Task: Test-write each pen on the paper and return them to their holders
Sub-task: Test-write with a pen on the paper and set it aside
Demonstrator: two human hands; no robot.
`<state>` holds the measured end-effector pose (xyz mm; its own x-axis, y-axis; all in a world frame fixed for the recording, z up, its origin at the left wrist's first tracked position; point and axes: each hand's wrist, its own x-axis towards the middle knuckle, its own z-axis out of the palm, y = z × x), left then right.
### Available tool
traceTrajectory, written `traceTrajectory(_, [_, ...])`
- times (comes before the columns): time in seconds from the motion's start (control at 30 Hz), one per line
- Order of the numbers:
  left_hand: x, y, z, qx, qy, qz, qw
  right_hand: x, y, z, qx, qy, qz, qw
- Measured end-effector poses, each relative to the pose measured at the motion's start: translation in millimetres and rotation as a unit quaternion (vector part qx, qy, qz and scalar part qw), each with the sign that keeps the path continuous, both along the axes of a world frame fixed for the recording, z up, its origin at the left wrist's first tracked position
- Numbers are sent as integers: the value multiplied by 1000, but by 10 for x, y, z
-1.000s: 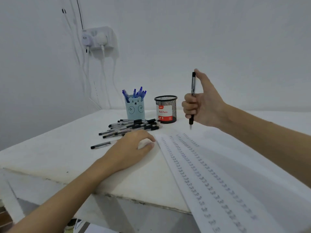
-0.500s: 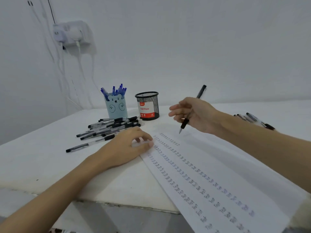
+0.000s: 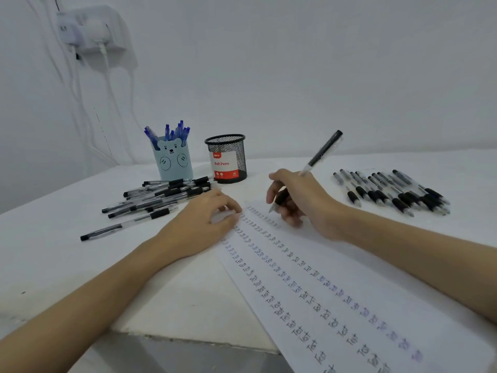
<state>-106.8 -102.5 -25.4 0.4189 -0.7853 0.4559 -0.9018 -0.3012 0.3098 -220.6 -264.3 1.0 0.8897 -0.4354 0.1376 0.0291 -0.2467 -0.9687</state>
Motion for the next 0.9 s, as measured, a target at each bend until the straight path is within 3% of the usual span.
traceTrajectory(0.3, [4,-2,-20,-7,13,7,1000,66,31,-148,-175,-39,-69,981])
traceTrajectory(0.9, [32,9,-35,2,14,7,1000,69,48,-150,-192,-52,-60,978])
